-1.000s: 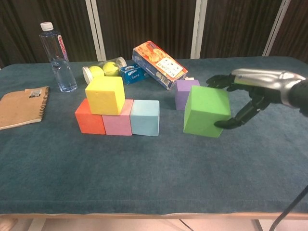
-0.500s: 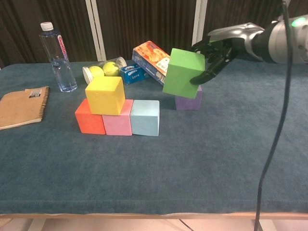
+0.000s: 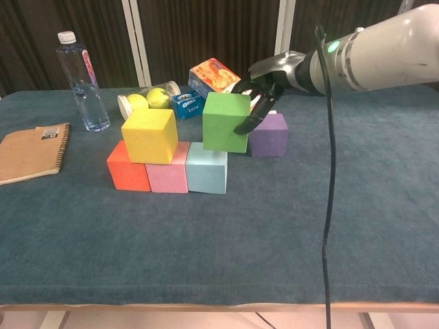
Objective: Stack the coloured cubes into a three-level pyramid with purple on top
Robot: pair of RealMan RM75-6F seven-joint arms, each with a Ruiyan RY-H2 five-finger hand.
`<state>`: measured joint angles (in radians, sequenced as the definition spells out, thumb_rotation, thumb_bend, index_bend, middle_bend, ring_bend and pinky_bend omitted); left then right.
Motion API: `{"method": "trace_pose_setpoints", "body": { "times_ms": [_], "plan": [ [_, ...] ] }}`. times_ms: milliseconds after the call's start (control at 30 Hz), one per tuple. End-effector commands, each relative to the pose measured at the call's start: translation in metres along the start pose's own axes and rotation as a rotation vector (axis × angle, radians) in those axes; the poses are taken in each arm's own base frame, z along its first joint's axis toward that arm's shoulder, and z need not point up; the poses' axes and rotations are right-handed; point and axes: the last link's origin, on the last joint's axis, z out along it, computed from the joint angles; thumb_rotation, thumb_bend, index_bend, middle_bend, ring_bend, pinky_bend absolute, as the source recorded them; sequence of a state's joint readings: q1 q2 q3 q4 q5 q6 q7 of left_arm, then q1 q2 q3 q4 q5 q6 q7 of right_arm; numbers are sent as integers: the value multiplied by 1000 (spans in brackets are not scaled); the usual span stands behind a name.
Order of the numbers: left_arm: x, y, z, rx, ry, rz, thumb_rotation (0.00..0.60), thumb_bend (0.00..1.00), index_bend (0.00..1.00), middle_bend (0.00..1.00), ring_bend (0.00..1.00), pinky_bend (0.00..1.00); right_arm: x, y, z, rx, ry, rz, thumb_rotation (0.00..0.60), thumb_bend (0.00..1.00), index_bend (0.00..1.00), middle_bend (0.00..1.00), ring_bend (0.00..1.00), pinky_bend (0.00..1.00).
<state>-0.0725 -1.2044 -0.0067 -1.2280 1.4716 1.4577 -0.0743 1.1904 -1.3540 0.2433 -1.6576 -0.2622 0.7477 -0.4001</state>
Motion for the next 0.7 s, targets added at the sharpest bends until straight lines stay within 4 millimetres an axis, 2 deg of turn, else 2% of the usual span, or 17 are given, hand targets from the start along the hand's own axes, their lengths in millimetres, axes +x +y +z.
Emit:
{"method": "trace_pose_setpoints", "body": {
  "times_ms": [33,700],
  "plan": [
    [-1,0,0,0,-1,-4,514,0,170,62,0,66,-1,-5,4,3,-3,18,600,412,451,0,0,0],
    [-5,-3,-1,-3,-4,-18,515,0,167,62,0,65,-14,-30,23,-20,-12,2,600,413,447,0,0,0]
  ]
}}
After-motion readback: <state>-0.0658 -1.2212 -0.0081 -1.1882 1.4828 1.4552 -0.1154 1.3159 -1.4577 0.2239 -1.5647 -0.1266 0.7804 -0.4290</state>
